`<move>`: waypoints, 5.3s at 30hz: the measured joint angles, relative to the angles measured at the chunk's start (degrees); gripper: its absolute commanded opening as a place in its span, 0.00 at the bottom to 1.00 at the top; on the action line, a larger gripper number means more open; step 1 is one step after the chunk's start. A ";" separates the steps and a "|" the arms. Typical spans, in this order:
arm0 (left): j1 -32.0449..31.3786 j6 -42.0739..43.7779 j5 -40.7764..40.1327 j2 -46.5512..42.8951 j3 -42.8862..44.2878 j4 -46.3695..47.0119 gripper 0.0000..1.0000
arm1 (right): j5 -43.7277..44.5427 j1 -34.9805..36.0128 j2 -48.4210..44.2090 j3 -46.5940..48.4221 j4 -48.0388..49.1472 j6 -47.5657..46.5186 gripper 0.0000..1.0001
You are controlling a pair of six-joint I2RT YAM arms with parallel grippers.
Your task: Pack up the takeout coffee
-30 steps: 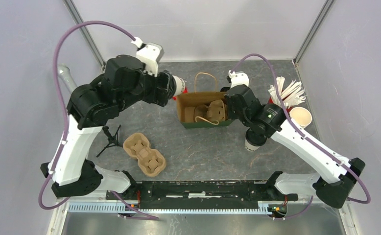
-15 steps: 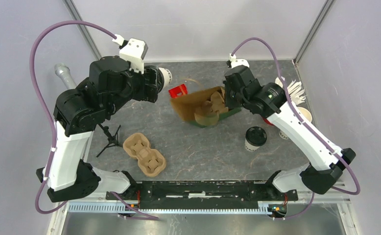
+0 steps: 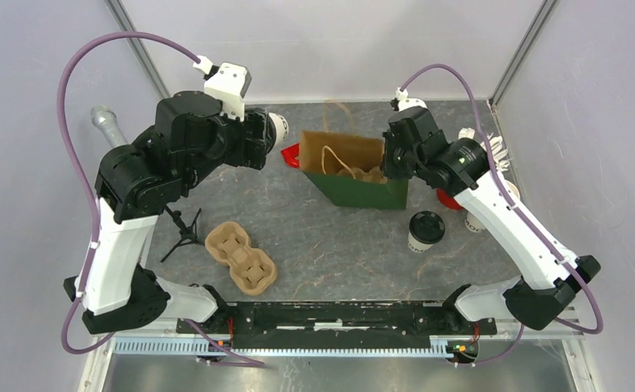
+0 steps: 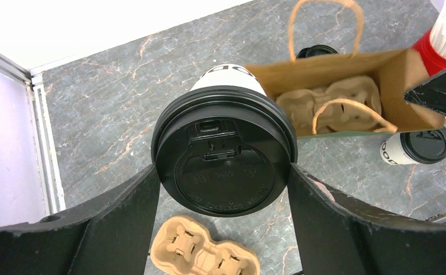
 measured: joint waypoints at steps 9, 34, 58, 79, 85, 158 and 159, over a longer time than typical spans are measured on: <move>0.00 0.33 5.09 -3.02 -5.73 2.97 0.51 | -7.50 -1.70 -13.14 -21.75 18.34 -8.24 0.00; -2.71 12.41 31.93 -6.82 -24.63 8.24 0.50 | -16.52 -1.68 -24.24 -39.50 33.20 -20.81 0.22; -8.59 16.28 22.80 -4.66 -30.49 10.38 0.47 | -5.86 -1.33 -20.90 -36.94 30.27 -12.72 0.14; -22.75 22.95 7.06 1.90 -30.84 11.23 0.45 | -1.92 4.02 -22.60 -36.87 29.77 -10.99 0.39; -24.24 23.91 4.46 2.82 -31.50 11.21 0.45 | 1.09 4.07 -22.14 -36.52 26.03 -8.52 0.31; -28.02 39.56 -11.91 9.81 -47.93 21.81 0.46 | 2.36 10.16 -28.72 -50.45 33.20 -0.79 0.01; -28.02 39.87 -11.96 9.99 -47.93 21.90 0.46 | 2.25 10.16 -28.70 -50.45 33.31 -0.83 0.01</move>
